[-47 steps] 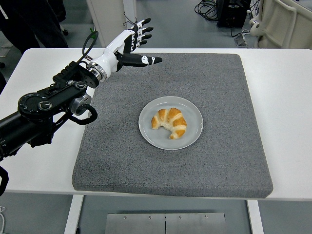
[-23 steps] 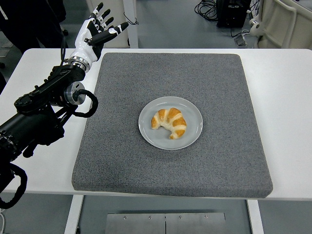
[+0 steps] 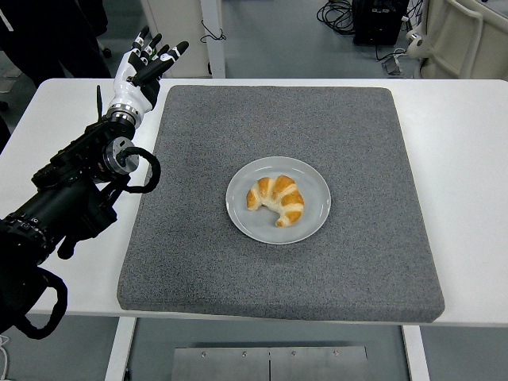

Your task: Place the bread on the plate

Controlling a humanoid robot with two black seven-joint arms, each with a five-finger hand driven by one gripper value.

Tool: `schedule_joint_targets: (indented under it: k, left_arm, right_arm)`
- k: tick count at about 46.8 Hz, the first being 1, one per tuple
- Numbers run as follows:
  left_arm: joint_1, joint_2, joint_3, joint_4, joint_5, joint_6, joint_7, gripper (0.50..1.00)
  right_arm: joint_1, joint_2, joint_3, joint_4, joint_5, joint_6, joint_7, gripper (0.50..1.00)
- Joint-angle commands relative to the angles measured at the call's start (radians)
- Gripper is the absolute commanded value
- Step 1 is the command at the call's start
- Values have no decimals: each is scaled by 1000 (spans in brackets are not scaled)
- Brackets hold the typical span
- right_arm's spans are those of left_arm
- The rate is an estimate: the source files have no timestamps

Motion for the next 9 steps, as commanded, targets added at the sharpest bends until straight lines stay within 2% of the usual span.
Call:
schedule_joint_targets:
  k: [1, 9]
  left_arm:
    - [1, 0, -1, 13, -11, -21, 0, 963]
    - [1, 3, -3, 25, -39, -30, 19, 963]
  right_arm:
    - [-1, 0, -3, -1, 0, 0, 0, 1000]
    - [-3, 0, -3, -3, 0, 2, 0, 1000]
